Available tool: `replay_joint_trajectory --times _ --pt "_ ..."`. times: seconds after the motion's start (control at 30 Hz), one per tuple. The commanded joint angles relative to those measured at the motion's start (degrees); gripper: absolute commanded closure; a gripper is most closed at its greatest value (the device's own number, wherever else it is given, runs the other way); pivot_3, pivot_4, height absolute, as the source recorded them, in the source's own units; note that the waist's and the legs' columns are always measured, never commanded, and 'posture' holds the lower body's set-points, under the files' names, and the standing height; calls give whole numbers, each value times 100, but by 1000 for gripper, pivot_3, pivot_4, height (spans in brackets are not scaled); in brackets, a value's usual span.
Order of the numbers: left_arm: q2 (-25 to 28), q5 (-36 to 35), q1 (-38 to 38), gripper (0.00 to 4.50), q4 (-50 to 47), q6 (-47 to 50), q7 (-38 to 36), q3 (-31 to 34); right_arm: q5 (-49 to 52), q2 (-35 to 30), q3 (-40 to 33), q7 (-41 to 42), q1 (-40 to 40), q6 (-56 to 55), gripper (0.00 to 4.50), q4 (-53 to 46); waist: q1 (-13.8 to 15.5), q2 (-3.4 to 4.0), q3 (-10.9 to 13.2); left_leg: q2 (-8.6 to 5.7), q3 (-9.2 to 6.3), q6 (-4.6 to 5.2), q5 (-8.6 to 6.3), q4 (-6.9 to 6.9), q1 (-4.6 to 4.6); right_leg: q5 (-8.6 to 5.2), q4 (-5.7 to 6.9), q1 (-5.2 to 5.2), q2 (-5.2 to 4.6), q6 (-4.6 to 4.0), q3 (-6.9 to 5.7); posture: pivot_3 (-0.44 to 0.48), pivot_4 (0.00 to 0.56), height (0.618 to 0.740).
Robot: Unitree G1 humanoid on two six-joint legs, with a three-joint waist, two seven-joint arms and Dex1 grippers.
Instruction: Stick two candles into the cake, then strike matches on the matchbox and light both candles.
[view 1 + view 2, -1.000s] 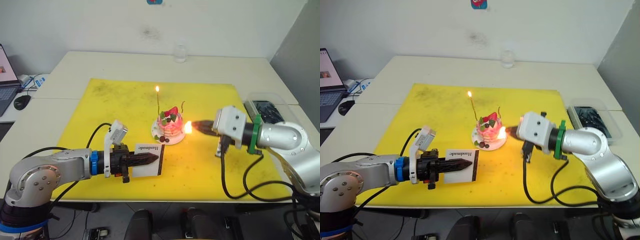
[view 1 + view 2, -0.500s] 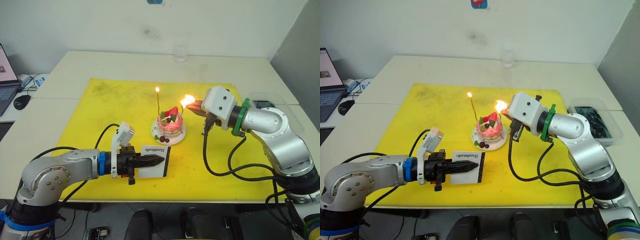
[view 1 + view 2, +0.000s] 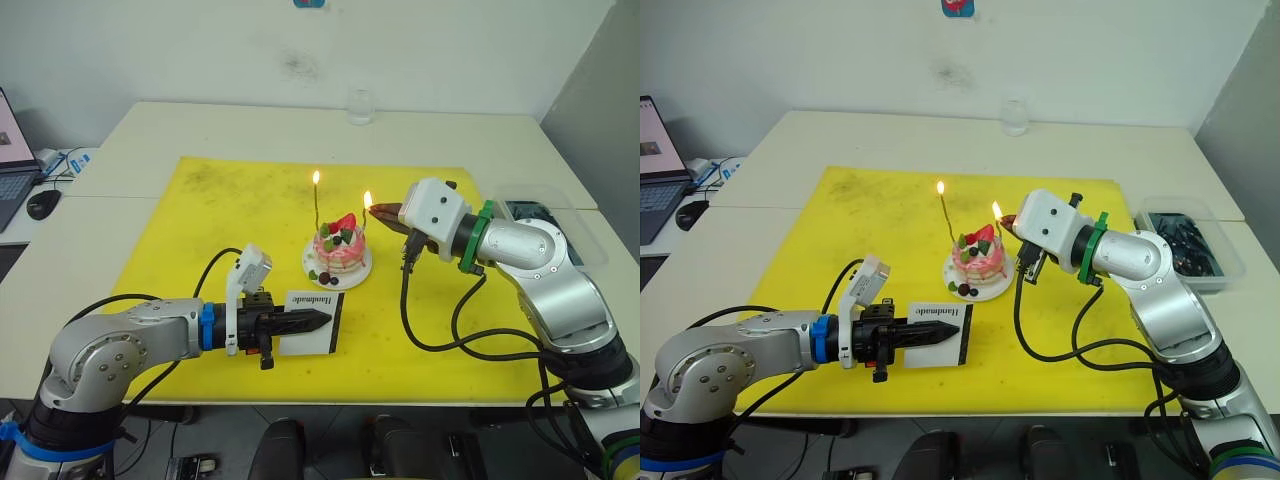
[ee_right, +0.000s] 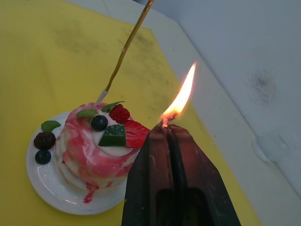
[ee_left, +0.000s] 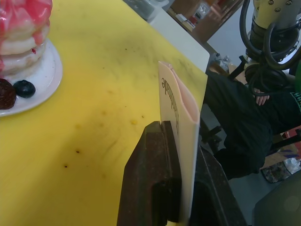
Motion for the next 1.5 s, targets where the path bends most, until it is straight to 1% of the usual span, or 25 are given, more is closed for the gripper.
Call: replay_joint_trajectory --times 0.03,0.4,1.5 --pt "-27 -39 -111 4500 -135 -70 -14 39 -29 -8 -53 14 -21 -49 4455 -169 0 0 0 0 0 0 0 0 0 0 0 0 0 0 0 0 150 740" --pt "-92 -48 -280 4500 -69 -5 37 -27 -24 0 -97 6 -57 -30 4455 -140 -1 0 0 0 0 0 0 0 0 0 0 0 1 0 0 0 150 740" --pt "-152 42 -378 4500 22 -28 -49 -176 39 5 -198 -13 -62 149 4455 -327 -1 0 0 0 1 0 0 0 0 0 0 0 1 0 0 0 150 740"
